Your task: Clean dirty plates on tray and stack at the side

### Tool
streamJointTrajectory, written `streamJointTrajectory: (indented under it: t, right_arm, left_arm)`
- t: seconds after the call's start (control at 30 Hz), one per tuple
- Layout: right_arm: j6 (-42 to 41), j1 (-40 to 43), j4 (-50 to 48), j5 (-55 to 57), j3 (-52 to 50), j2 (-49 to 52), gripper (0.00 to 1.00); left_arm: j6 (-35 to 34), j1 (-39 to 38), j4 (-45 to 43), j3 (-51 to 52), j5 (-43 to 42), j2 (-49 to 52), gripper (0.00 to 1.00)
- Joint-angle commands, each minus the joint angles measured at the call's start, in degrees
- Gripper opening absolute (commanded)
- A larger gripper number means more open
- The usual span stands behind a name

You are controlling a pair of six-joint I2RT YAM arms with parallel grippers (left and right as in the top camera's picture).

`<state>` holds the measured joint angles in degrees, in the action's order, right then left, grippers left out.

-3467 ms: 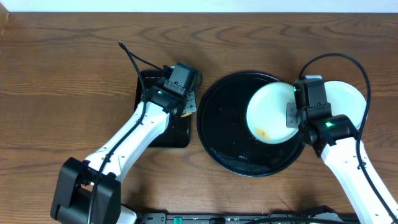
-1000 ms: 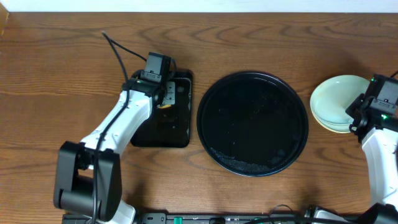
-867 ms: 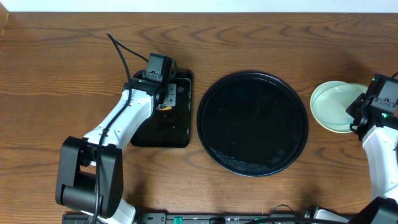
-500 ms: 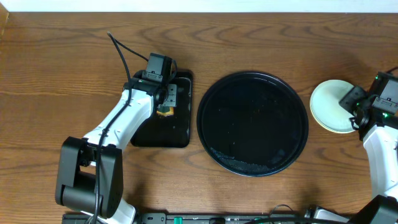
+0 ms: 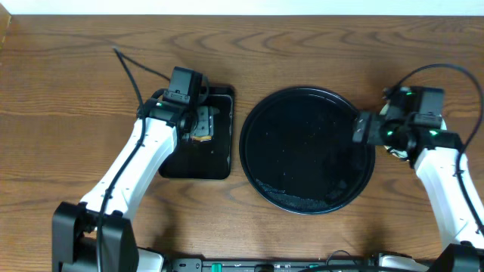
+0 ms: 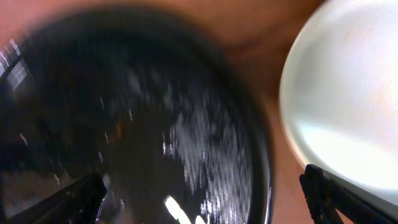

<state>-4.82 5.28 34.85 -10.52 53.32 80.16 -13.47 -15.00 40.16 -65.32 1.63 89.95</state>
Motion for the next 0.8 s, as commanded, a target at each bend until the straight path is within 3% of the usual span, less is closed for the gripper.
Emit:
streamJointTrajectory:
  t: [0.0,0.17,0.33,0.6,0.77]
  right_arm:
    - [1.66,-3.78,5.29,5.38,0.46,0.09,0.99]
    - [1.44,-6.27,11.45,5.38,0.39,-0.39,0.99]
    - [-0.11,-7.69,10.49,5.49,-2.82,-5.68,0.99]
    - [-0.72,-9.22,4.35,7.72,-15.02,-30.32,0.99]
    - [-0.68,-9.22,5.64,7.69,-17.46,-44.89,0.99]
  left_arm:
    - [-7.69,0.26,6.47,0.31,-0.13,-1.86,0.75]
    - [-8.28,0.24,14.47,1.09,-0.15,-3.91,0.76]
    - [-8.26,0.15,11.87,7.3,-0.11,-11.26,0.76]
    - [-7.85,0.15,2.32,21.53,0.13,-33.66,0.76]
    - [-7.82,0.15,2.54,24.02,0.33,-43.3,0.76]
